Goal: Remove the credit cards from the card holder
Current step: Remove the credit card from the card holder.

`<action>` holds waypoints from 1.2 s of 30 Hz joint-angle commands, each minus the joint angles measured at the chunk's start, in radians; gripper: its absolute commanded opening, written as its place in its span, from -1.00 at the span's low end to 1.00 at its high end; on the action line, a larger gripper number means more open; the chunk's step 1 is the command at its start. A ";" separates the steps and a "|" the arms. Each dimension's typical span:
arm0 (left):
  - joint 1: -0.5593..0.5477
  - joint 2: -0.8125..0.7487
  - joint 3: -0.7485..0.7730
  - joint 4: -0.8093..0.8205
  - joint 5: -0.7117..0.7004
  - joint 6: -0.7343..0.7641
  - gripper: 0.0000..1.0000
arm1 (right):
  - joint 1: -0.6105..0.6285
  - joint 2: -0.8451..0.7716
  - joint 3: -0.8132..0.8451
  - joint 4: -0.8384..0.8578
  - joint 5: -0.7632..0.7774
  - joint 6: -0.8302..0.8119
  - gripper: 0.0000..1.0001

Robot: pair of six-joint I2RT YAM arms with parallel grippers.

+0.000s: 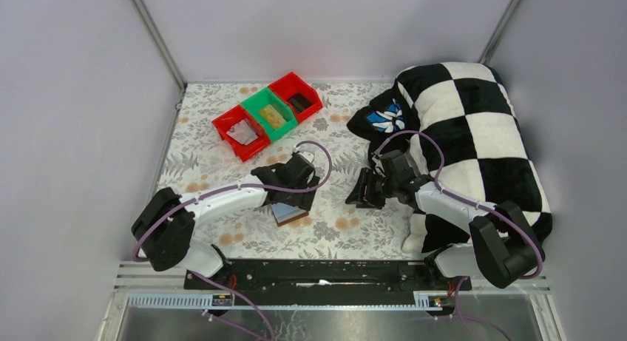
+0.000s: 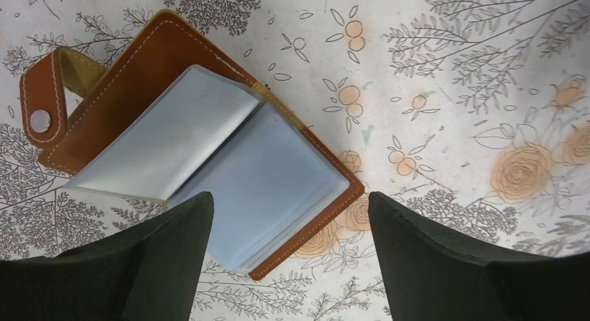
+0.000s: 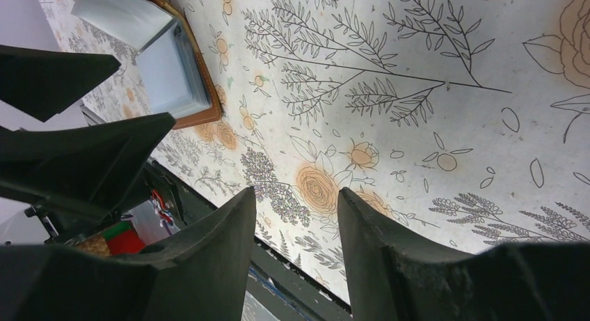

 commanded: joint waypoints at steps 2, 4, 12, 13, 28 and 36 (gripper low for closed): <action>-0.004 -0.041 0.010 -0.028 0.044 0.075 0.76 | -0.004 -0.018 -0.013 0.017 -0.001 -0.006 0.08; -0.004 -0.014 0.010 -0.053 0.043 0.113 0.73 | -0.005 -0.016 -0.015 0.022 -0.003 -0.004 0.08; -0.009 0.106 0.056 -0.092 0.018 0.141 0.59 | -0.005 -0.021 -0.017 0.023 -0.009 -0.003 0.08; -0.008 0.123 0.061 -0.099 0.012 0.135 0.59 | -0.005 -0.021 -0.016 0.022 -0.009 -0.004 0.08; -0.007 0.159 0.097 -0.063 0.020 0.071 -0.20 | -0.004 -0.026 -0.030 0.030 -0.011 -0.007 0.08; -0.003 0.157 0.156 -0.063 0.077 0.061 -1.00 | -0.005 -0.027 -0.039 0.044 -0.016 -0.002 0.08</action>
